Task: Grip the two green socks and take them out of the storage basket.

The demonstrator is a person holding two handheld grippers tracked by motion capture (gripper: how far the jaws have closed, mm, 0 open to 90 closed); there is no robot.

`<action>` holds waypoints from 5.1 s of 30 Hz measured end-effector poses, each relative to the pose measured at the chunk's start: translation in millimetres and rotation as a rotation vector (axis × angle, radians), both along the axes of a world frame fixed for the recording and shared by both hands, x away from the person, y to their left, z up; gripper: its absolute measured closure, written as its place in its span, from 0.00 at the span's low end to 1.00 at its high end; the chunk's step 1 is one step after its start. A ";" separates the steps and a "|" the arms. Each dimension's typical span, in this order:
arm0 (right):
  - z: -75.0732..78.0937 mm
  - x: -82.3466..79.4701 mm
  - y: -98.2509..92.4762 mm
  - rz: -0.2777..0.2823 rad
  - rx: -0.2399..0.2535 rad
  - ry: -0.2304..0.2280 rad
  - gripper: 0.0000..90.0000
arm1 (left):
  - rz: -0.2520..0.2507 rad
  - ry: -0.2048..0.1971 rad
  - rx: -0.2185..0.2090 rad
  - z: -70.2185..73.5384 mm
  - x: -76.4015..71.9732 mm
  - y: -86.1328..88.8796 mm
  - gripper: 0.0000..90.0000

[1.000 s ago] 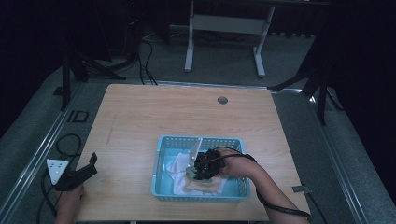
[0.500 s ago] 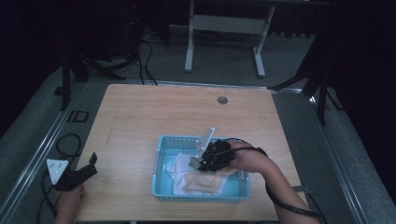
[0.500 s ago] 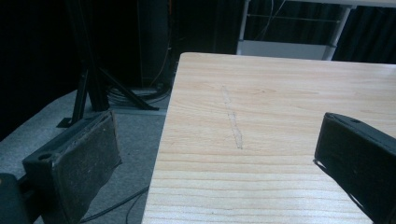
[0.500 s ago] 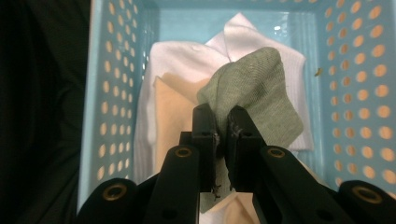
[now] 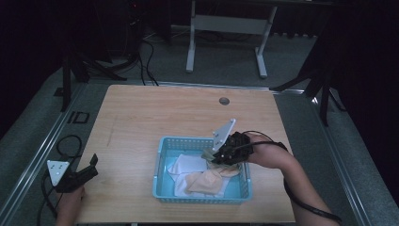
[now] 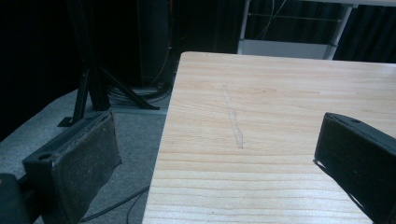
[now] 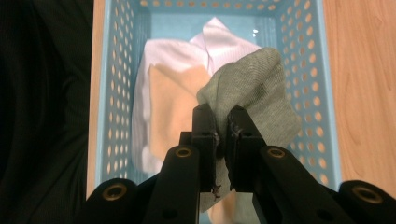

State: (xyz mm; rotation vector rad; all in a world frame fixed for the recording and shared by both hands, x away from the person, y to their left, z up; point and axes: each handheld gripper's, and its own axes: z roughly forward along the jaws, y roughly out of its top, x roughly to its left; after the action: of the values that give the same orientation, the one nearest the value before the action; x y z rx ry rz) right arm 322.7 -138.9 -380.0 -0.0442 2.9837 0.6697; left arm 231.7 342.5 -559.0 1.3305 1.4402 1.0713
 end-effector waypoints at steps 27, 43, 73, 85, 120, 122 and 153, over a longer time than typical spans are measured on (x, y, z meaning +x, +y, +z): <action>-15.3 2.5 -154.3 -0.272 -0.045 0.024 0.92 | 0.003 0.005 0.006 0.0 0.5 -0.9 0.01; -61.9 -4.5 -188.5 -0.345 -0.042 0.057 0.92 | 0.002 0.003 0.008 0.1 0.2 -0.6 0.01; -84.2 -5.1 -176.4 -0.343 -0.059 0.151 0.59 | 0.000 0.002 0.011 0.0 0.0 -1.3 0.01; -44.7 17.5 -145.0 -0.298 -0.043 0.086 0.61 | 0.000 0.002 0.007 0.0 0.1 -0.8 0.01; -77.0 52.5 -26.5 -0.124 -0.131 0.127 0.60 | -0.004 -0.001 -0.005 0.0 -0.3 0.8 0.01; -81.7 54.4 -24.8 -0.127 -0.143 0.131 0.59 | -0.005 -0.001 -0.005 0.0 -0.2 0.9 0.01; -74.5 51.0 -9.6 -0.130 -0.153 0.038 0.95 | -0.003 0.000 -0.002 -0.1 -0.2 0.5 0.01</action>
State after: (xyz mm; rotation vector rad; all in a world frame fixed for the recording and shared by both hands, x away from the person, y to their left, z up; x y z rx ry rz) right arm 373.7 -148.5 -454.5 0.1523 3.0350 0.4317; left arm 231.5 343.0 -559.0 1.3309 1.4382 1.0682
